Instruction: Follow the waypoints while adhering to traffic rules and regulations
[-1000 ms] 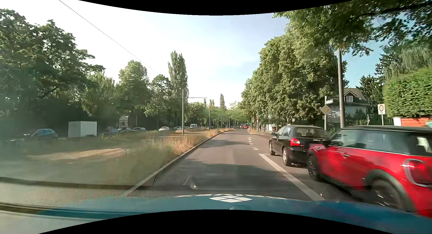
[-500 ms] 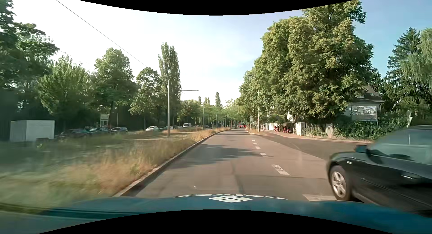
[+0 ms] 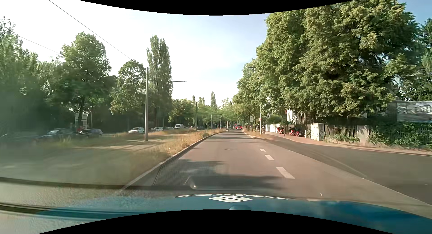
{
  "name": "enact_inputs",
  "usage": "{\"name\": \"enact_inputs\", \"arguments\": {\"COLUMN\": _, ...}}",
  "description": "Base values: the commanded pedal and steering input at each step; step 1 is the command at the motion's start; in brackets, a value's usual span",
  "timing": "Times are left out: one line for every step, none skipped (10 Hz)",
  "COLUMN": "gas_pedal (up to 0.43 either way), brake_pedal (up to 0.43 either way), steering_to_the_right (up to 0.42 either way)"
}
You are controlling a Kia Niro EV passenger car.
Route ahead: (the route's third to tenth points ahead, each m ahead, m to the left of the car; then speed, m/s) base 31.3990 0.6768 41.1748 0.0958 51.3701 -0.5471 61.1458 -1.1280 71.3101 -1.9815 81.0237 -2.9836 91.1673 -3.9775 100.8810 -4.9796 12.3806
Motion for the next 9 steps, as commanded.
{"name": "enact_inputs", "arguments": {"gas_pedal": 0.177, "brake_pedal": 0.0, "steering_to_the_right": 0.012}}
{"name": "enact_inputs", "arguments": {"gas_pedal": 0.177, "brake_pedal": 0.0, "steering_to_the_right": 0.012}}
{"name": "enact_inputs", "arguments": {"gas_pedal": 0.177, "brake_pedal": 0.0, "steering_to_the_right": 0.011}}
{"name": "enact_inputs", "arguments": {"gas_pedal": 0.177, "brake_pedal": 0.0, "steering_to_the_right": 0.011}}
{"name": "enact_inputs", "arguments": {"gas_pedal": 0.177, "brake_pedal": 0.0, "steering_to_the_right": 0.011}}
{"name": "enact_inputs", "arguments": {"gas_pedal": 0.169, "brake_pedal": 0.0, "steering_to_the_right": 0.01}}
{"name": "enact_inputs", "arguments": {"gas_pedal": 0.169, "brake_pedal": 0.0, "steering_to_the_right": 0.009}}
{"name": "enact_inputs", "arguments": {"gas_pedal": 0.169, "brake_pedal": 0.0, "steering_to_the_right": 0.009}}
{"name": "enact_inputs", "arguments": {"gas_pedal": 0.169, "brake_pedal": 0.0, "steering_to_the_right": 0.008}}
